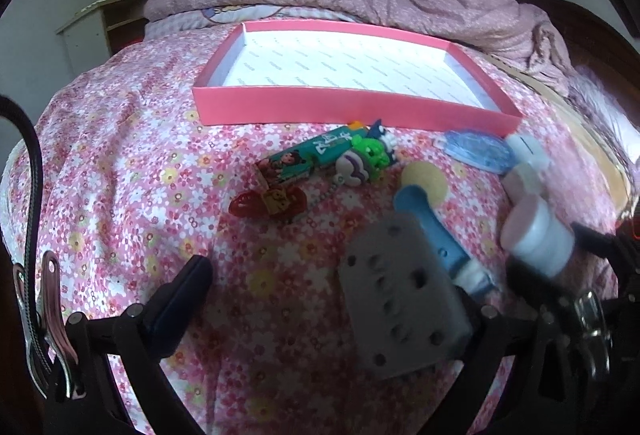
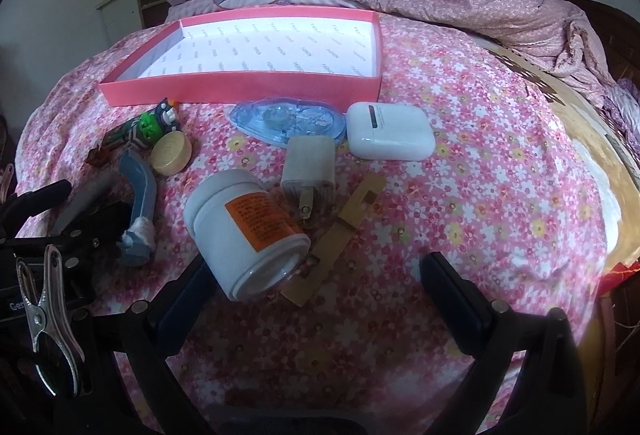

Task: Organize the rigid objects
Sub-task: 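Move the left gripper toward the grey perforated plastic plate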

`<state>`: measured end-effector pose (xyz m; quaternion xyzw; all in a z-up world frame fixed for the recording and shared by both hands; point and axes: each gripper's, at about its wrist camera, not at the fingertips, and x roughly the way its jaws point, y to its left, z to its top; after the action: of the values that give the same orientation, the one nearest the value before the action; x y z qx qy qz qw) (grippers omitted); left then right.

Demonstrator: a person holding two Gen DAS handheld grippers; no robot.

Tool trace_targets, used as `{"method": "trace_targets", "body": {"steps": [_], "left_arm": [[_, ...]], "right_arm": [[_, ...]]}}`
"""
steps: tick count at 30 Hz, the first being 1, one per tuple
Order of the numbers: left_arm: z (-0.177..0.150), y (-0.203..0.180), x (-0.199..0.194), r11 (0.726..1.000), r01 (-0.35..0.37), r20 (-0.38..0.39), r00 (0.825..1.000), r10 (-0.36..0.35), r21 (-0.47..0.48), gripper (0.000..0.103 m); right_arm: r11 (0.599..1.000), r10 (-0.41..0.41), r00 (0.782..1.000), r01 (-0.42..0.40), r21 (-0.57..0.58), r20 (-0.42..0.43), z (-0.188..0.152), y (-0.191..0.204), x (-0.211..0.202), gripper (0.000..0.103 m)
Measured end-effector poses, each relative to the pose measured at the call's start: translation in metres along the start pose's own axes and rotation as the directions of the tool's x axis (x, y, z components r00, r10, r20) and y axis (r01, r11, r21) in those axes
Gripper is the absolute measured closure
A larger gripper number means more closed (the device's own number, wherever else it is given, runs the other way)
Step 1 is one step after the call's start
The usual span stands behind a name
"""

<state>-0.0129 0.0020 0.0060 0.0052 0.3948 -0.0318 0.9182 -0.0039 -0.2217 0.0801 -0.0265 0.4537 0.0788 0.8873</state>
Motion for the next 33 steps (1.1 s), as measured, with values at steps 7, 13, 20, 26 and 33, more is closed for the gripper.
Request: {"method": "trace_targets", "body": {"steps": [7, 13, 20, 26, 33], "left_arm": [[0.000, 0.001, -0.011, 0.999, 0.047, -0.020, 0.999, -0.047, 0.022, 0.002], [0.002, 0.000, -0.022, 0.997, 0.078, -0.019, 0.997, -0.078, 0.017, 0.002], [0.001, -0.013, -0.042, 0.995, 0.078, 0.031, 0.996, -0.080, 0.066, 0.002], [-0.008, -0.016, -0.053, 0.991, 0.077, 0.039, 0.996, -0.081, 0.106, 0.002], [-0.016, -0.005, -0.059, 0.993, 0.052, 0.039, 0.998, -0.057, 0.106, 0.002]], "right_arm": [[0.999, 0.029, 1.000, -0.029, -0.016, -0.007, 0.000, 0.004, -0.009, 0.003], [0.997, 0.071, 0.997, -0.070, -0.034, 0.020, -0.001, 0.008, -0.023, 0.003], [0.997, 0.072, 0.996, -0.071, -0.016, 0.049, -0.002, -0.001, -0.033, 0.003], [0.997, 0.079, 0.996, -0.080, 0.010, 0.041, -0.002, -0.011, -0.036, 0.004], [0.996, 0.093, 0.995, -0.093, 0.010, 0.035, -0.006, -0.015, -0.044, 0.007]]}}
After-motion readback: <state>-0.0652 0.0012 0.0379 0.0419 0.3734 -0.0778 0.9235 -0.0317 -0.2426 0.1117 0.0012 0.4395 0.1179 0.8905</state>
